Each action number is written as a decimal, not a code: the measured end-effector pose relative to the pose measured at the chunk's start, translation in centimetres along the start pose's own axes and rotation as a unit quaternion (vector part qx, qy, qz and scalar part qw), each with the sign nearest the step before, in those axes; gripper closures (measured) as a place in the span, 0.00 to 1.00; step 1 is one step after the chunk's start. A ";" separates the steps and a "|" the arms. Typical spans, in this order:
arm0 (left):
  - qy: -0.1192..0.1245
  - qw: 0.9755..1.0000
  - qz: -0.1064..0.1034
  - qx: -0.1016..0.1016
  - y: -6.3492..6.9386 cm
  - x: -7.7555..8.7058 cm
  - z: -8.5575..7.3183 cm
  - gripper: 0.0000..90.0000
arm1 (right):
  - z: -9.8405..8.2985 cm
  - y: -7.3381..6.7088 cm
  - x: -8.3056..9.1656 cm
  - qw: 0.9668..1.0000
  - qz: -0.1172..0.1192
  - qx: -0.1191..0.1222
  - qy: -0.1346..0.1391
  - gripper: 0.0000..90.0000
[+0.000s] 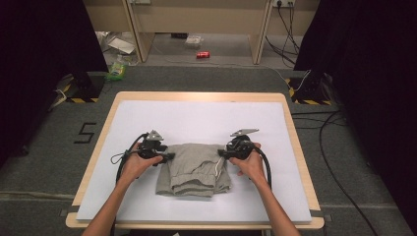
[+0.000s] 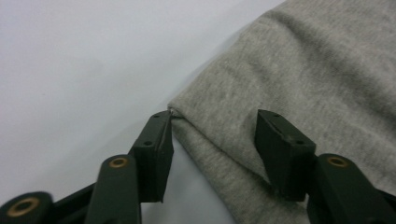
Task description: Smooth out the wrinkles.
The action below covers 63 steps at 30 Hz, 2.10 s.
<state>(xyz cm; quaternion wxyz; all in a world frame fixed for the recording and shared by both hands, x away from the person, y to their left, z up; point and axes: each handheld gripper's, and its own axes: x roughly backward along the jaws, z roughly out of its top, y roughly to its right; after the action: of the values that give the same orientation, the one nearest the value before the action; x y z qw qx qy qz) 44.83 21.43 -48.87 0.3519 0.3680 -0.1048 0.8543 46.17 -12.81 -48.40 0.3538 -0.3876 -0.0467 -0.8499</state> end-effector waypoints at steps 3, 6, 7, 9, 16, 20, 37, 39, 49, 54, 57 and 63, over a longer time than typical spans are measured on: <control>0.007 1.000 -0.001 0.006 0.1 0.0 -0.2 0.60 | 0.0 0.0 0.0 1.000 0.004 -0.004 0.001 0.64; 0.013 1.000 -0.006 0.007 0.2 0.0 -0.3 0.68 | -0.2 0.2 -0.1 1.000 0.013 -0.020 0.006 0.69; 0.017 1.000 -0.007 0.006 0.3 0.0 -0.3 0.72 | -0.2 0.2 -0.1 1.000 0.014 -0.021 0.008 0.70; 0.019 1.000 -0.005 -0.001 0.5 -0.1 -0.3 0.79 | -0.2 0.1 -0.1 1.000 0.012 -0.018 0.009 0.74; 0.021 1.000 0.005 -0.019 0.9 -0.2 -0.1 0.90 | 0.0 -0.4 0.0 1.000 0.004 -0.003 0.015 0.87; 0.020 0.999 0.010 -0.025 0.8 -0.4 0.2 0.92 | 0.3 -0.3 -0.1 1.000 0.000 0.003 0.020 0.90; 0.018 0.999 0.036 -0.007 -2.5 -3.6 4.0 0.91 | 3.8 3.0 -2.5 0.999 -0.040 -0.012 0.030 0.90; 0.016 0.999 0.039 -0.006 -2.8 -3.8 4.2 0.90 | 4.1 3.3 -2.7 0.998 -0.044 -0.017 0.031 0.90; 0.019 0.999 0.040 0.000 -3.4 -4.2 4.6 0.88 | 4.8 4.0 -3.2 0.998 -0.057 -0.020 0.028 0.84; 0.019 0.999 0.042 0.002 -3.4 -4.2 4.5 0.85 | 4.9 3.7 -3.1 0.997 -0.074 -0.013 0.025 0.74; 0.023 0.999 0.038 0.021 -3.9 -4.1 4.3 0.78 | 4.9 4.1 -2.8 0.996 -0.080 -0.027 0.033 0.66; 0.023 0.998 0.045 0.025 -4.0 -4.0 4.3 0.71 | 5.0 4.5 -1.7 0.993 -0.111 -0.020 0.030 0.58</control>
<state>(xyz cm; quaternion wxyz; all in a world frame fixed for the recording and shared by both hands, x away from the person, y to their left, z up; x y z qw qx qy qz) 51.84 20.34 -48.98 0.3062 0.3517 -0.0919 0.8798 52.94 -13.39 -46.95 0.2504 -0.3618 -0.0618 -0.8959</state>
